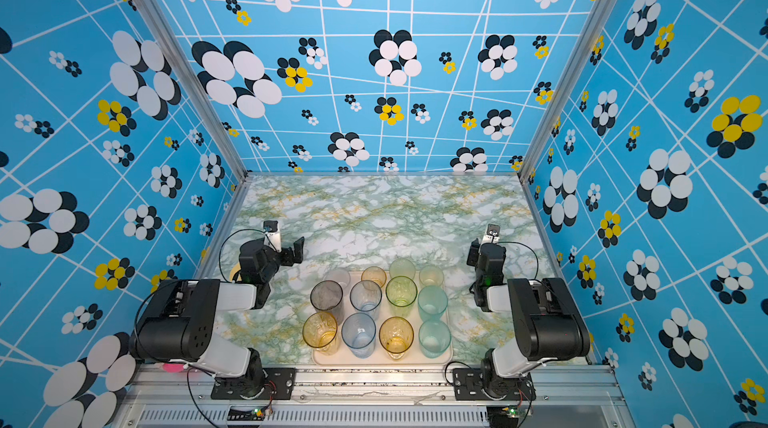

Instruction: Place the glasses into the tray

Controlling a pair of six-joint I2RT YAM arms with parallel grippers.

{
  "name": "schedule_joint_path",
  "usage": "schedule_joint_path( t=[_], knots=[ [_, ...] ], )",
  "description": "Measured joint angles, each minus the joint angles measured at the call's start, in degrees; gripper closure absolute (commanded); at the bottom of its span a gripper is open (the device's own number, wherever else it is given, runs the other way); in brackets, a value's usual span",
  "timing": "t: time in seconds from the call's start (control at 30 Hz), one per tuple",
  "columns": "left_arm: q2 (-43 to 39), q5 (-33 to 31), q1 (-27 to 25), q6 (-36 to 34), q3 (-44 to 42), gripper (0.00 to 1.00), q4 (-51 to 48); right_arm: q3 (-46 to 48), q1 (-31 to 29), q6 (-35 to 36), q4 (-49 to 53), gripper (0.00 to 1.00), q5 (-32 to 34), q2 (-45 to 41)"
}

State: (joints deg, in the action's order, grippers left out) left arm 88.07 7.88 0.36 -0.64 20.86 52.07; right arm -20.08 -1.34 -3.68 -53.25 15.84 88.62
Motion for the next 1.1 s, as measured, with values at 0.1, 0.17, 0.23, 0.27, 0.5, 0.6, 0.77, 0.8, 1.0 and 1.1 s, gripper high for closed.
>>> schedule_joint_path(
  t=[0.1,0.17,0.23,0.27,0.5,0.6,0.77,0.8,1.0,1.1],
  knots=[
    [0.0,-0.42,0.0,0.13,0.0,0.01,-0.37,-0.28,0.0,-0.07,-0.15,0.01,-0.26,0.0],
    [0.0,-0.5,0.0,0.15,0.0,0.01,-0.44,-0.28,0.0,-0.11,-0.13,0.01,-0.42,0.0],
    [0.0,-0.7,0.0,0.15,0.02,0.01,-0.46,-0.28,0.0,0.04,-0.13,0.01,-0.55,0.0],
    [0.0,-0.87,0.0,0.13,0.02,0.01,-0.57,-0.28,0.0,0.04,-0.13,0.01,-0.55,0.0],
    [0.0,-1.92,-0.02,0.13,0.28,0.01,-0.81,-0.28,0.0,0.04,-0.13,0.01,-0.55,0.0],
    [0.0,-2.01,-0.09,0.13,0.28,0.01,-0.83,-0.28,0.0,0.04,-0.13,0.01,-0.55,0.0],
    [0.0,-2.99,-0.83,-0.02,0.28,0.01,-0.83,-0.28,0.0,0.04,-0.13,0.01,-0.57,0.0],
    [0.0,-3.08,-0.92,-0.04,0.28,0.01,-0.83,-0.28,0.0,0.04,-0.13,0.01,-0.55,0.0],
    [0.0,-3.69,-1.14,-0.04,0.28,0.01,-0.83,-0.28,0.0,0.04,-0.13,0.01,-0.55,0.0],
    [0.0,-3.69,-1.14,-0.04,0.28,0.01,-0.85,-0.28,0.0,0.04,-0.13,0.01,-0.55,0.0]
  ],
)
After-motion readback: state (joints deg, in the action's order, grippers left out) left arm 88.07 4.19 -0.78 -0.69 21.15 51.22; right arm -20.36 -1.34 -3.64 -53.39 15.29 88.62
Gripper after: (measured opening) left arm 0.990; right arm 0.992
